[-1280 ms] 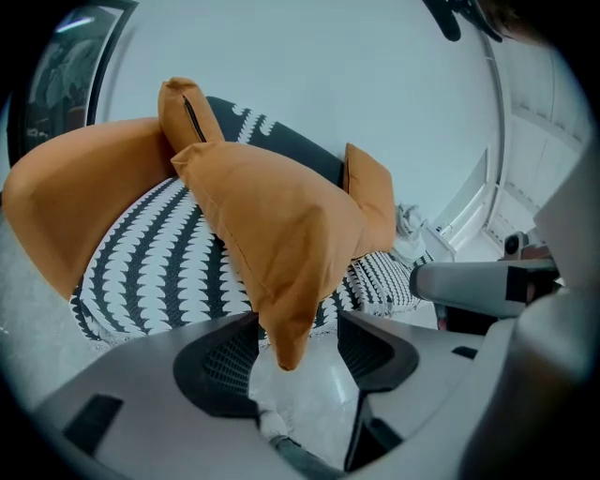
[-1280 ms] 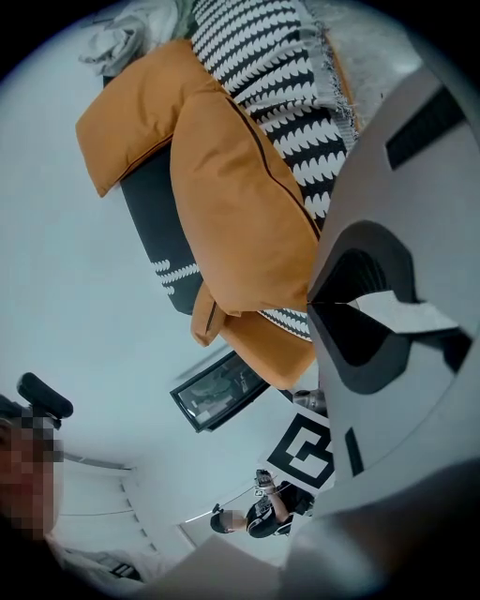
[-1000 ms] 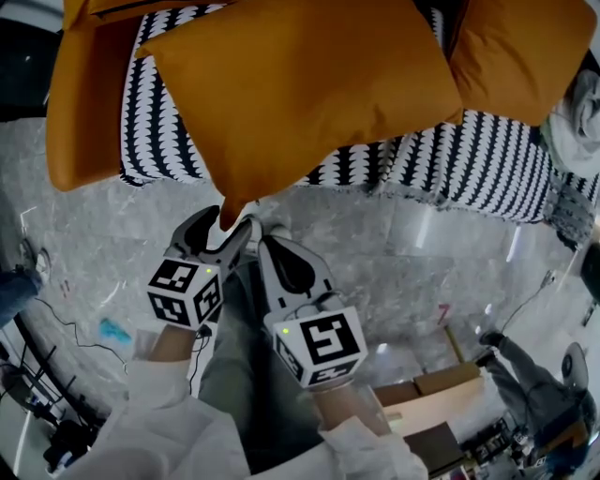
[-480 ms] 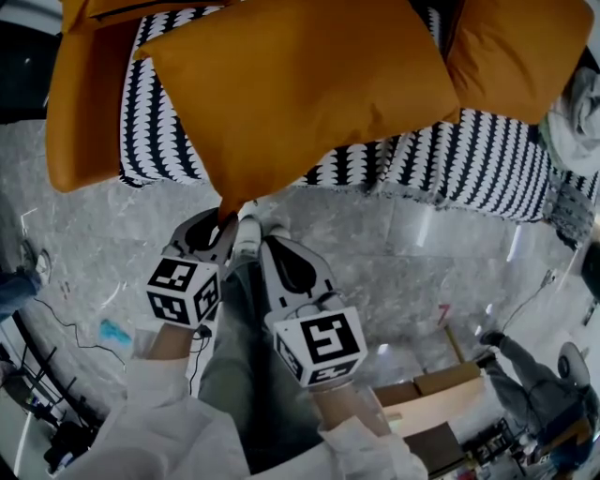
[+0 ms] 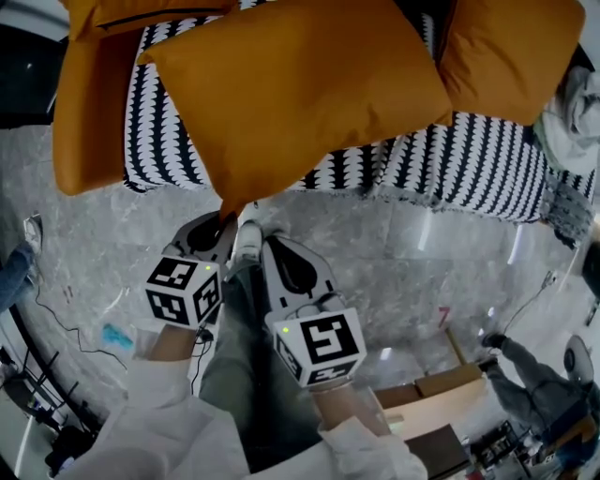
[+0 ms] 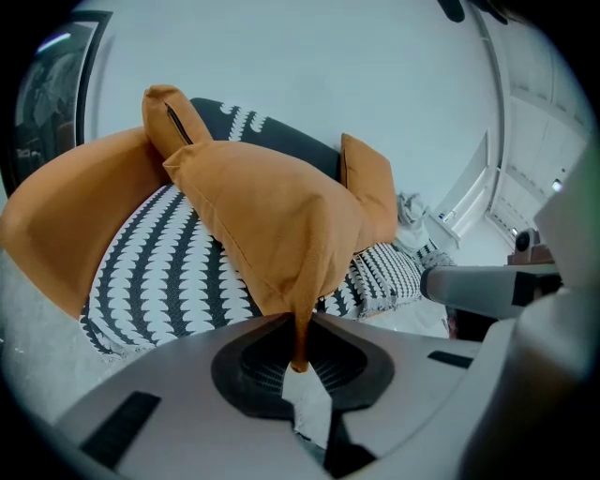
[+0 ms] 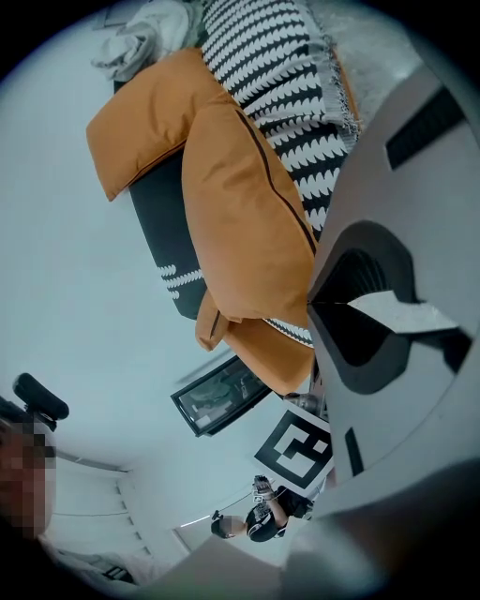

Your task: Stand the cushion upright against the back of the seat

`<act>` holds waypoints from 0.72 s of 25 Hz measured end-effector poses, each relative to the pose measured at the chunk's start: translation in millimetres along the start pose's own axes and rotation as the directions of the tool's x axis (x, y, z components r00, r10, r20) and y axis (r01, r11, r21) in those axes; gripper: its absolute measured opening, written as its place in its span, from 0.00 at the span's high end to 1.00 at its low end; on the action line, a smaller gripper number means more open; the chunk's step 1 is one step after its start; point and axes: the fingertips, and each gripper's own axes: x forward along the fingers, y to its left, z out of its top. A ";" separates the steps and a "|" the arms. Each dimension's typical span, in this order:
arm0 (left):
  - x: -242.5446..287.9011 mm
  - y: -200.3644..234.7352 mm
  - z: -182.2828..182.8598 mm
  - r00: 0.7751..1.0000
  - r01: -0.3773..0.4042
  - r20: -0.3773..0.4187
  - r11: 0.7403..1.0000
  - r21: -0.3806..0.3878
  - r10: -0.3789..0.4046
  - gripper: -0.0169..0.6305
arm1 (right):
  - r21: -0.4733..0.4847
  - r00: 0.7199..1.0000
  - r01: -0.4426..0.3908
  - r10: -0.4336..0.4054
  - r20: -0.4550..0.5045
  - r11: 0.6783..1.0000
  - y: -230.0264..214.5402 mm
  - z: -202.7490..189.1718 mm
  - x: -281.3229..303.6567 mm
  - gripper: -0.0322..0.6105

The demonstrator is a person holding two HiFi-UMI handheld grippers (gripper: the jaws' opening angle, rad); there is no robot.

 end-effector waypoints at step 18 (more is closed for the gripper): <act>-49.5 -44.3 59.9 0.996 0.014 0.084 0.999 0.043 -0.017 0.91 | -0.044 0.990 0.030 -0.023 0.137 0.999 15.0 64.3 -55.4 0.93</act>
